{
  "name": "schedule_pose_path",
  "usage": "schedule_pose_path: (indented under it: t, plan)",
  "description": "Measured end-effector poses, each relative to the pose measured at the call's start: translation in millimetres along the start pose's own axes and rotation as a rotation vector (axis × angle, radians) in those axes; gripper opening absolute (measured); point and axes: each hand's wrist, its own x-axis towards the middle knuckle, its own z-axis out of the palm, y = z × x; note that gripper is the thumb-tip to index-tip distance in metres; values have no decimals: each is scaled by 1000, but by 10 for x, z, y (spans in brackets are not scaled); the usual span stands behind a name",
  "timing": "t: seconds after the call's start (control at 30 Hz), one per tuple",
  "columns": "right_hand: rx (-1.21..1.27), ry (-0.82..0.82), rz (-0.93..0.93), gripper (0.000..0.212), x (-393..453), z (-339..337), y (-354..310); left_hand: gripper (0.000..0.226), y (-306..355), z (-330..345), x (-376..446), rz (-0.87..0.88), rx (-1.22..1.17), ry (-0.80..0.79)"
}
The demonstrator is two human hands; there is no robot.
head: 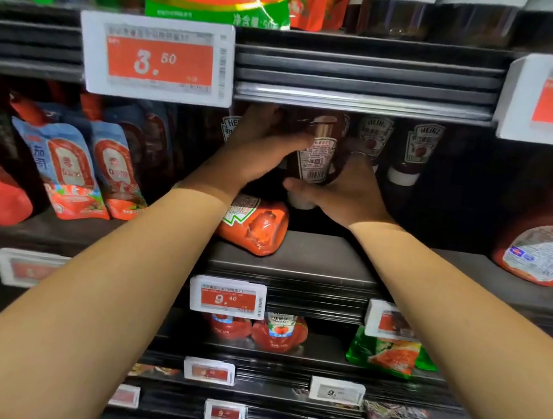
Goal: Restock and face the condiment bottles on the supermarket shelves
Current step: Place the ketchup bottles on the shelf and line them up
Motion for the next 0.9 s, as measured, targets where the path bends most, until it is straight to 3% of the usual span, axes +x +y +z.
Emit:
schedule_pose_path:
  t: [0.13,0.27,0.5,0.63,0.83,0.9]
  plan:
    - [-82,41,23,98,-26,38,14,54,-20,-2,4,8,5,-7]
    - [-48,66,3,88,-14,50,20,67,-98,18,39,2,33,5]
    - [11,26,5,72,10,40,49,45,-47,-27,27,-18,74,-70]
    - [91,-4,0,68,-5,40,41,44,-33,-68,12,8,48,-82]
    - [66,-5,-43,80,-60,47,7,54,0,-61,-35,57,99,-40]
    - [38,6,-36,78,-66,37,7,43,35,-49,-83,59,95,17]
